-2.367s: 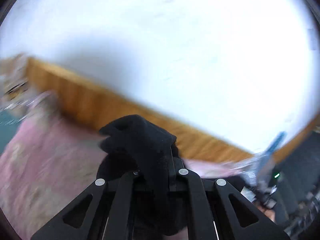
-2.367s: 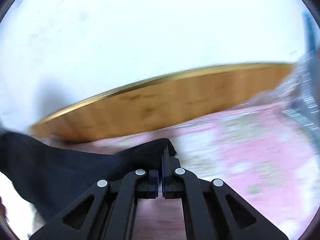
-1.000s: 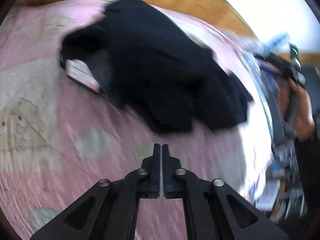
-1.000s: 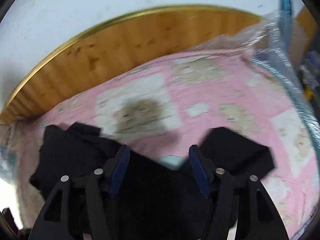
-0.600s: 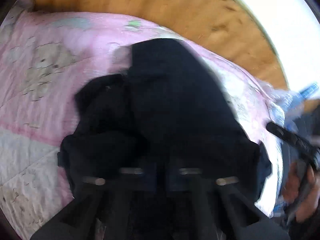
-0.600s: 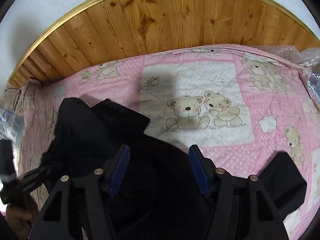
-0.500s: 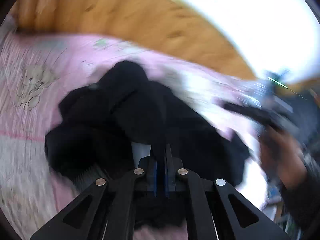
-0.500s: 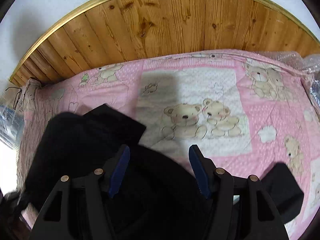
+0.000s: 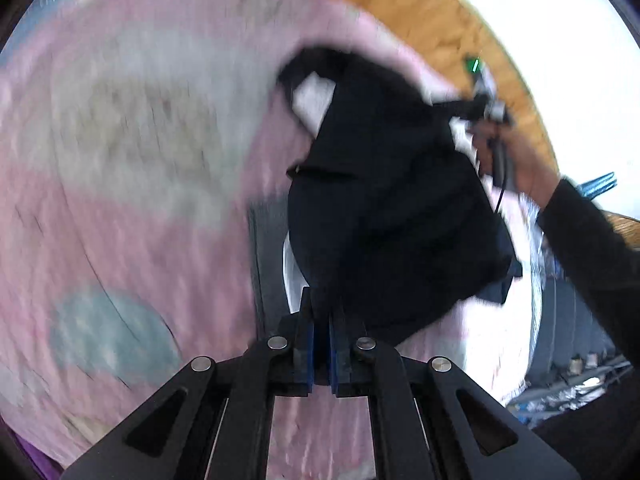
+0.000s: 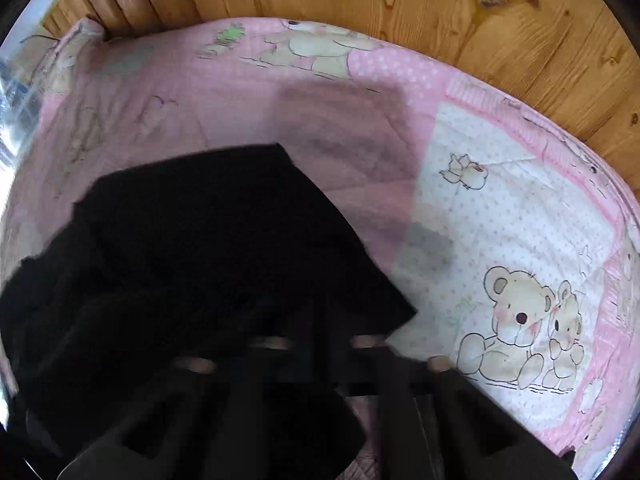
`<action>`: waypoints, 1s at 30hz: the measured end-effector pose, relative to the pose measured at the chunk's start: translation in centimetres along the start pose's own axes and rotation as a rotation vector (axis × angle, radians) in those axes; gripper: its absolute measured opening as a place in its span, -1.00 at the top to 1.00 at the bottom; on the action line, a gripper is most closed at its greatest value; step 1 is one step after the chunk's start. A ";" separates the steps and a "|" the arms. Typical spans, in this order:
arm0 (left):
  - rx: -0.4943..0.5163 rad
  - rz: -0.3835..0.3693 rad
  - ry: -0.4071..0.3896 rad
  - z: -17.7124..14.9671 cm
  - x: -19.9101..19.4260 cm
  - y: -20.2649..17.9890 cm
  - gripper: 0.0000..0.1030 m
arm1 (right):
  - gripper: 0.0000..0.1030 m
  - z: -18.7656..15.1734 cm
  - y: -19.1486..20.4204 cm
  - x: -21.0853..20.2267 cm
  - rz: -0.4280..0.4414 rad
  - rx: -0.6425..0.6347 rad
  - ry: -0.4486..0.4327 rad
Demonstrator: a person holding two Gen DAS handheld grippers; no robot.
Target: Fold clothes
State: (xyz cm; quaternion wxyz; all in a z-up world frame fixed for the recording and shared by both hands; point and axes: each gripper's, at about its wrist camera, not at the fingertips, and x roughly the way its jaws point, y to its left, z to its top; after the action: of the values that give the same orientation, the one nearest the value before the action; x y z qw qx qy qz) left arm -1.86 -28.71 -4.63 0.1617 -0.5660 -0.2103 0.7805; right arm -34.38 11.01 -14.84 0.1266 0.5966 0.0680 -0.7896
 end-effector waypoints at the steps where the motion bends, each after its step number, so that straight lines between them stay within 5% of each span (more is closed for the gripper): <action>1: 0.006 0.004 0.000 0.0 -0.9 0.3 0.91 | 1.00 0.1 -0.5 -2.3 -0.008 0.007 -0.066; 5: 0.023 0.018 0.047 -1.3 -3.9 2.4 0.91 | 1.00 -2.4 -5.2 -14.2 0.017 0.171 -0.320; 7: 0.037 0.009 0.117 -2.3 -3.5 3.1 0.88 | 1.00 -5.0 -7.2 -16.6 0.035 0.204 -0.308; 9: 0.072 0.026 0.222 -3.9 -2.0 3.3 0.84 | 0.99 -6.0 -7.5 -14.4 0.014 0.179 -0.226; 11: 0.085 0.062 0.235 -4.3 -2.0 3.6 0.73 | 0.47 -6.7 -7.6 -11.6 -0.010 0.155 -0.145; 13: 0.048 0.071 0.169 -3.3 -3.6 4.4 0.72 | 0.04 -6.1 -7.7 -10.0 0.014 0.150 -0.132; 14: 0.018 0.068 0.117 -2.5 -4.8 4.9 0.70 | -0.02 -5.5 -7.6 -9.3 0.034 0.147 -0.132; 16: -0.049 0.037 0.028 -0.5 -6.9 5.5 0.37 | -0.17 -3.9 -6.9 -7.7 0.073 0.122 -0.131; 20: -0.104 -0.026 -0.091 4.7 -6.2 3.5 0.04 | -0.23 0.8 -4.2 -2.8 0.112 0.037 -0.100; 25: 0.016 -0.056 -0.017 12.3 3.8 -1.0 -0.05 | -0.28 3.0 0.5 3.0 0.094 -0.084 -0.025; 27: 0.038 -0.016 0.017 13.9 7.3 -2.4 -0.05 | -0.14 2.8 1.6 3.0 0.073 -0.136 -0.057; 28: 0.044 -0.005 0.032 14.4 9.0 -2.8 -0.01 | 0.56 2.7 2.0 2.7 0.072 -0.160 -0.073; 29: 0.042 0.007 0.040 14.5 10.0 -2.9 0.19 | 0.86 2.5 2.4 2.1 0.077 -0.180 -0.079; 30: 0.039 0.020 0.045 14.5 10.8 -3.0 0.66 | 0.86 1.9 2.9 1.2 0.065 -0.217 -0.093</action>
State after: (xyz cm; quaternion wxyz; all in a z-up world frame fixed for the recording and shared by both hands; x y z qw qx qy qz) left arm -18.95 -22.95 -7.96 0.1693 -0.5824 -0.1857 0.7731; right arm -35.66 7.62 -15.31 0.2189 0.5439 0.1276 -0.8000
